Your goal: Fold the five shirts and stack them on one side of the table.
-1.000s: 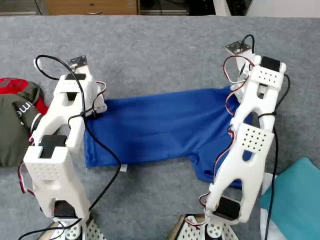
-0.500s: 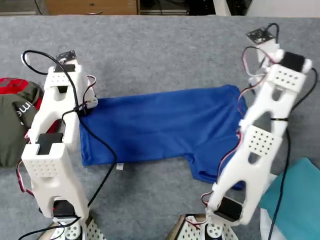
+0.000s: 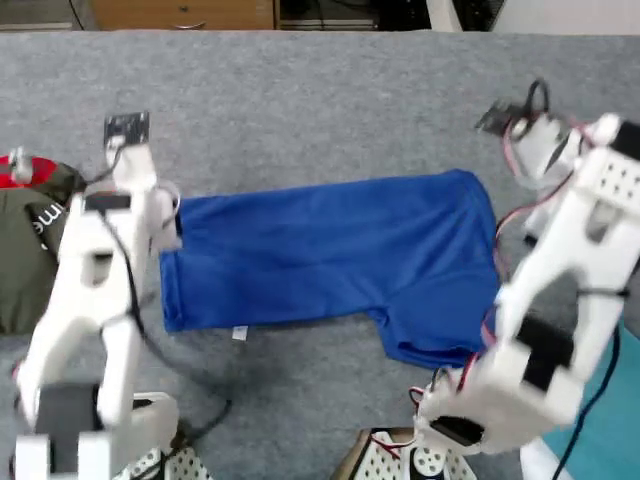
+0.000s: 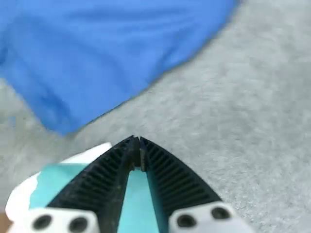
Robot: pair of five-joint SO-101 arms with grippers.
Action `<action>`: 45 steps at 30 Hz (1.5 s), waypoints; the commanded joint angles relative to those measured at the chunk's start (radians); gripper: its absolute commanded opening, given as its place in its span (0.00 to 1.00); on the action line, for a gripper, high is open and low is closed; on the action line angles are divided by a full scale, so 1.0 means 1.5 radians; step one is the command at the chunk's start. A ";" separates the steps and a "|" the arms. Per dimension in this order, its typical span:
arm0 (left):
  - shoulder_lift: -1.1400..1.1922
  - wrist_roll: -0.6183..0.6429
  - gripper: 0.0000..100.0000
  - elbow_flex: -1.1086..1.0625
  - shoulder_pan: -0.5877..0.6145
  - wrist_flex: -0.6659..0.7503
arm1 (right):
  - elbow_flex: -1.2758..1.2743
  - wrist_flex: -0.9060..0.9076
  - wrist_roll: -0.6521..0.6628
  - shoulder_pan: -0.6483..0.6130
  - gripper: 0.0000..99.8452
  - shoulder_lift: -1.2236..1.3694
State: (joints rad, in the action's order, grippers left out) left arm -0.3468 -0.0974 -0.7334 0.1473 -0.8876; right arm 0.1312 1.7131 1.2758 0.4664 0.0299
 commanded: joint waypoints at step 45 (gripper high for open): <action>-0.117 -0.018 0.02 -0.294 0.070 0.272 | -1.010 -0.326 0.071 -0.253 0.21 -0.562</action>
State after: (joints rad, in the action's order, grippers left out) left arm -0.5155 -0.1143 -1.1753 0.2654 -0.4887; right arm -1.3587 1.2451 1.3848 0.1074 -0.8293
